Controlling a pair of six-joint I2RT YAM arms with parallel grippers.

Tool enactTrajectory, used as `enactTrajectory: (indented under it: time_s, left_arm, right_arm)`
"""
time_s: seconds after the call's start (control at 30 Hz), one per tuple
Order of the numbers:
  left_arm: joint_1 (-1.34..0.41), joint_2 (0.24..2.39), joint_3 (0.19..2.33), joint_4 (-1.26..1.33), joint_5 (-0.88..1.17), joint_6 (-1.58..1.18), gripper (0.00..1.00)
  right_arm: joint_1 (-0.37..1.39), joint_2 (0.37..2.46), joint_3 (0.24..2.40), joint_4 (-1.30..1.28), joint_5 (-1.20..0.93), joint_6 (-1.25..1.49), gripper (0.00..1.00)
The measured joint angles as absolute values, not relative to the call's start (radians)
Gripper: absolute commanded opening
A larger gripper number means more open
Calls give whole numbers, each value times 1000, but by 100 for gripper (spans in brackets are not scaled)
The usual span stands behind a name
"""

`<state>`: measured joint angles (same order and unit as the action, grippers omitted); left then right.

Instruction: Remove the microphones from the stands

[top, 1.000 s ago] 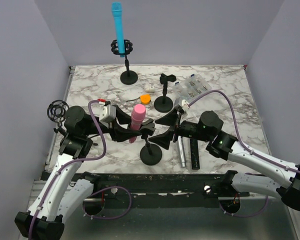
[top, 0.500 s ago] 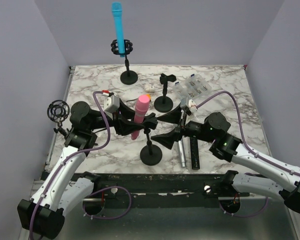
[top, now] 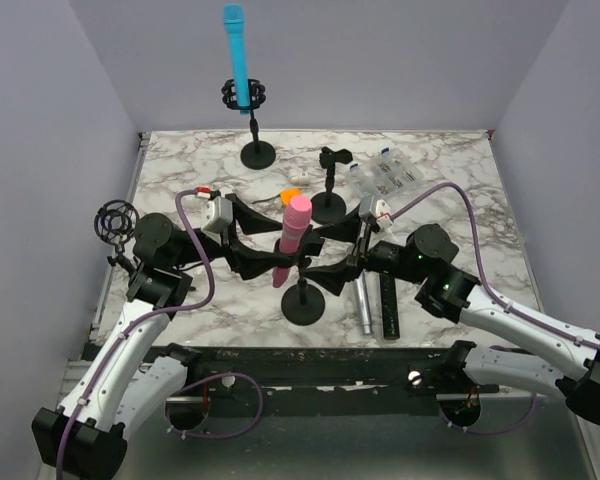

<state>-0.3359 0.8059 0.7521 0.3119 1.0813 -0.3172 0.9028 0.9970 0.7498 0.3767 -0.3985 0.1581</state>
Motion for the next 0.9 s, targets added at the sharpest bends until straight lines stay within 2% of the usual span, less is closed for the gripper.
enactTrajectory:
  time_s: [0.23,0.43,0.6,0.9]
  left_arm:
    - [-343,794,744,311,1072,-303,68]
    - [-354,789,744,299,1059,-283,68]
    - [-371,782,744,284,1045,-259,68]
    - [-471,764,749,135,934,-174,69]
  right_arm:
    - [867,1016,750,387,-450,120,100]
    - [722,1010,713,410,-531,139,100]
    - [691,1017,712,411,-612,139,100]
    - [648,1155,795,410,-801,133,100]
